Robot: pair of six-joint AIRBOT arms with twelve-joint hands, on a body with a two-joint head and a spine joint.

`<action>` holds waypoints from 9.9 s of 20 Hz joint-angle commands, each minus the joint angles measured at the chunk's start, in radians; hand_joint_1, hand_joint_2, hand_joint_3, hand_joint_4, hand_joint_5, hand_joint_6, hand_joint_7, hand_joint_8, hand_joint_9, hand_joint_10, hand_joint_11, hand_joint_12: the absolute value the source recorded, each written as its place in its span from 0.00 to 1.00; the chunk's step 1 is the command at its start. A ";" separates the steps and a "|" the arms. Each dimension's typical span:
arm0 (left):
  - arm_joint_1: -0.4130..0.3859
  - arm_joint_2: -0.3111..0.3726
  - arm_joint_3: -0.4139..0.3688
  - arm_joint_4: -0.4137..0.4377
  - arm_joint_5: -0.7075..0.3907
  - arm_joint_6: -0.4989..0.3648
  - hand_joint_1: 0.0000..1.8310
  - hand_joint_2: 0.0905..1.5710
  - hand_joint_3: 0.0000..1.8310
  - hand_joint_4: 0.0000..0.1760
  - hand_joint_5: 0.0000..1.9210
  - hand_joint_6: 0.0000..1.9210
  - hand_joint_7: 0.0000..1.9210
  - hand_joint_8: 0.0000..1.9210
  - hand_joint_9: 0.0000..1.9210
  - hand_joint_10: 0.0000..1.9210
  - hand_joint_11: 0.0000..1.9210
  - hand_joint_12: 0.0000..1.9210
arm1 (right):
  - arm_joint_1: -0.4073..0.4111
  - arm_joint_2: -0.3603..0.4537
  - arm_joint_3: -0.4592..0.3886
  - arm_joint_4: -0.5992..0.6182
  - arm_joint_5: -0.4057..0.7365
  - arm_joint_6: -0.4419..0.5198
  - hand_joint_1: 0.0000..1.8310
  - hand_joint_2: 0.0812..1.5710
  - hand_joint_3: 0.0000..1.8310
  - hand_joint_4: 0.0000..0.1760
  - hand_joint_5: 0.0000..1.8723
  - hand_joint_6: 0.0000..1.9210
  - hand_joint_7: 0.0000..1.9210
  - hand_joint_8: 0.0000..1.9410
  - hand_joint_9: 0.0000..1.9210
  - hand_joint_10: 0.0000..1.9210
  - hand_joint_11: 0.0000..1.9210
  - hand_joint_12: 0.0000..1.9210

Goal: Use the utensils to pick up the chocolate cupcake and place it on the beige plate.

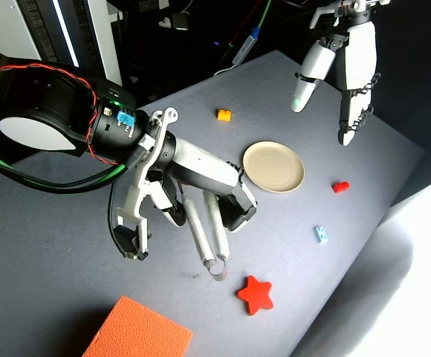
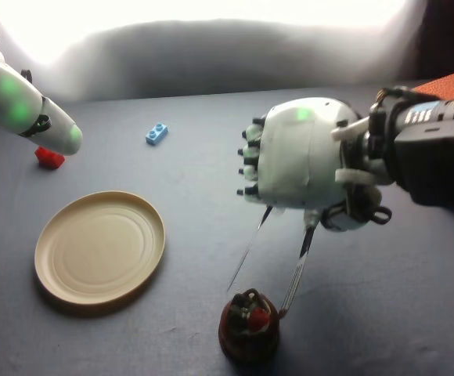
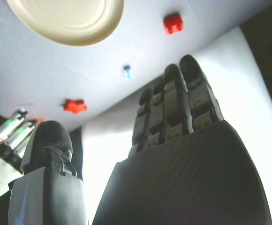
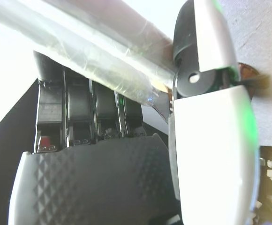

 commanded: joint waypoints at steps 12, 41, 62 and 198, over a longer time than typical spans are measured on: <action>-0.003 0.004 0.005 0.030 -0.035 -0.003 0.20 0.71 0.00 0.00 0.04 0.00 0.04 0.00 0.08 0.00 0.00 0.19 | 0.007 -0.055 0.028 -0.003 0.047 -0.011 0.56 0.64 0.00 0.00 0.29 0.54 0.26 0.68 0.23 0.80 0.23 0.89; -0.002 0.003 0.009 0.025 -0.032 -0.003 0.21 0.70 0.00 0.00 0.05 0.00 0.05 0.00 0.08 0.00 0.00 0.18 | -0.035 -0.131 0.102 -0.003 0.004 -0.113 0.57 0.64 0.00 0.00 0.28 0.52 0.27 0.62 0.22 0.76 0.21 0.86; -0.001 0.003 0.009 0.025 -0.028 -0.003 0.20 0.70 0.00 0.00 0.04 0.00 0.04 0.00 0.07 0.00 0.00 0.11 | -0.013 -0.128 0.101 -0.003 0.005 -0.177 0.55 0.66 0.00 0.00 0.28 0.50 0.25 0.65 0.21 0.78 0.20 0.88; 0.000 -0.029 0.019 0.026 -0.014 -0.014 0.18 0.71 0.00 0.00 0.02 0.00 0.04 0.00 0.05 0.00 0.00 0.13 | 0.092 -0.571 0.617 -0.003 0.026 0.028 0.65 0.77 0.00 0.00 0.45 0.57 0.37 0.80 0.30 0.78 0.33 0.80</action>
